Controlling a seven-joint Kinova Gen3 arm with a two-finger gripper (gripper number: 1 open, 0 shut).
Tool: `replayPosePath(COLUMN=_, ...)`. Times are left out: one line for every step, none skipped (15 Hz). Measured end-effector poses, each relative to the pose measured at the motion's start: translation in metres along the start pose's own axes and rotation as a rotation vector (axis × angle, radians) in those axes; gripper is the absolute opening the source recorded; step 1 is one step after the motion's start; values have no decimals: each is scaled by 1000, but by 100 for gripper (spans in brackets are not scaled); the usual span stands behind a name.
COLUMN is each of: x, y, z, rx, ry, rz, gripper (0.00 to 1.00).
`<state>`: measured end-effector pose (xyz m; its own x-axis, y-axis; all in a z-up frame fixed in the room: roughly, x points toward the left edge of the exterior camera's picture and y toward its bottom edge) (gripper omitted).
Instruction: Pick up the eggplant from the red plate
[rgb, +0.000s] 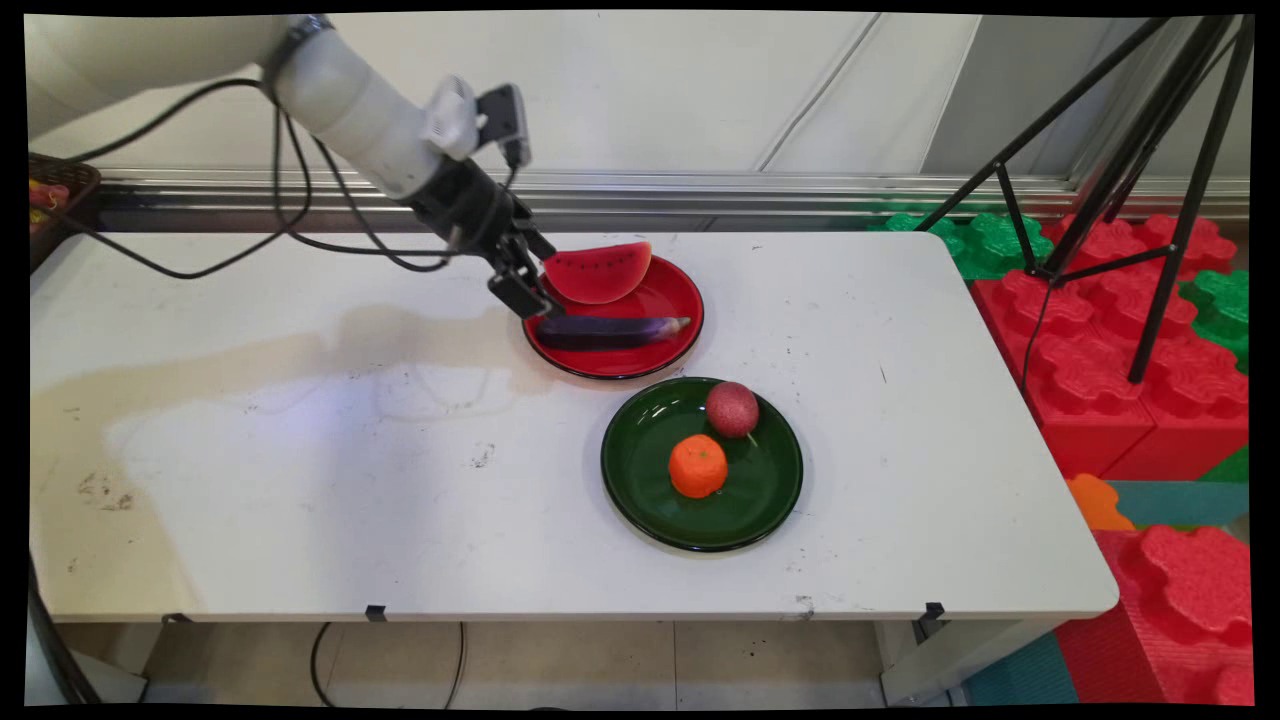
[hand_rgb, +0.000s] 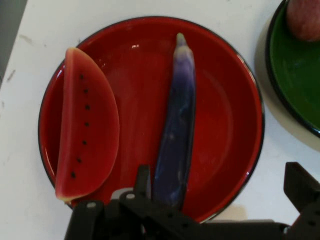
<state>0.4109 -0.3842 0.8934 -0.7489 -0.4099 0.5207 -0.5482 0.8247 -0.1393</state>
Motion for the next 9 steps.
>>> replayPosePath(x=2, y=-2, z=9, rx=-1, ry=-12, rz=2, gripper=100)
replayPosePath(x=4, y=-5, z=18, rx=-2, ry=-22, rz=3, gripper=100)
replayPosePath(x=7, y=-7, z=27, rx=-4, ry=-33, rz=3, gripper=100)
replayPosePath(x=10, y=-10, z=36, rx=-5, ry=-44, rz=3, gripper=100)
replayPosePath(x=11, y=-13, z=42, rx=-5, ry=-52, rz=2, gripper=100)
replayPosePath(x=14, y=-16, z=50, rx=-5, ry=-63, rz=2, gripper=100)
replayPosePath(x=16, y=-20, z=57, rx=-6, ry=-72, rz=3, gripper=100)
replayPosePath(x=18, y=-22, z=63, rx=-8, ry=-80, rz=5, gripper=100)
replayPosePath(x=19, y=-25, z=70, rx=-10, ry=-88, rz=6, gripper=100)
